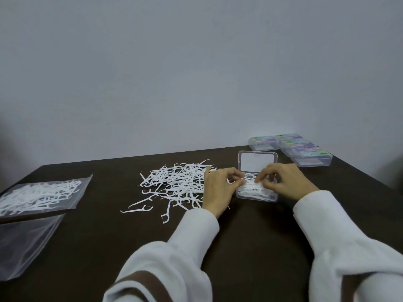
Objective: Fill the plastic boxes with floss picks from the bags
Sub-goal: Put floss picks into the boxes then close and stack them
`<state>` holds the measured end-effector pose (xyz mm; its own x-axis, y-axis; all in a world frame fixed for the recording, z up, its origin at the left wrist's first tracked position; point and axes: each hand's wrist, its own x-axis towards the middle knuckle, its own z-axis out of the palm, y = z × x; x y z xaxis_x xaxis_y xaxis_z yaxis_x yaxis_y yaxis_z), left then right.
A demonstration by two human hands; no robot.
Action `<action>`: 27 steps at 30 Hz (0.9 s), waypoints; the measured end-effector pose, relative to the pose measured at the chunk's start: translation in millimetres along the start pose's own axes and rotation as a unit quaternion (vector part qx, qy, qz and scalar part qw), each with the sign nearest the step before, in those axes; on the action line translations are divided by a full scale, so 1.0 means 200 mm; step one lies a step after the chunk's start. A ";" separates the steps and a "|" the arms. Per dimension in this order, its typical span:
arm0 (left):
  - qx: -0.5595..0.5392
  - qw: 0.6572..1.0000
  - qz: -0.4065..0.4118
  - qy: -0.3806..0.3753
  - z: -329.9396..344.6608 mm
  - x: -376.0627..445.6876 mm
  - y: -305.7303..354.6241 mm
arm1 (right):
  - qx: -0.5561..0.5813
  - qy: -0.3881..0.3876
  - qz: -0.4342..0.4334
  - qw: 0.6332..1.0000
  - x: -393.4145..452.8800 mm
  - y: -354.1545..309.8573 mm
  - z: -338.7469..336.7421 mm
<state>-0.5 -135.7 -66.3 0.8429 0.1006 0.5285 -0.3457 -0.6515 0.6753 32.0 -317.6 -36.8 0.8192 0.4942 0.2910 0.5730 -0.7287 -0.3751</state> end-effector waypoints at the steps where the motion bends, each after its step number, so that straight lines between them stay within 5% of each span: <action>1: 0.011 1.000 0.003 0.000 0.00 0.00 0.00 | -0.006 -0.007 0.000 1.000 0.00 0.00 0.00; 27: 0.120 0.987 0.027 -0.106 -0.01 -0.01 0.02 | -0.014 0.019 0.013 1.000 0.02 0.01 0.02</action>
<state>-4.2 -135.9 -63.5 0.9018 -0.0816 0.4243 -0.3060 -0.8138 0.4940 36.1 -314.5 -40.4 0.8322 0.4566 0.3146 0.5495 -0.7551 -0.3578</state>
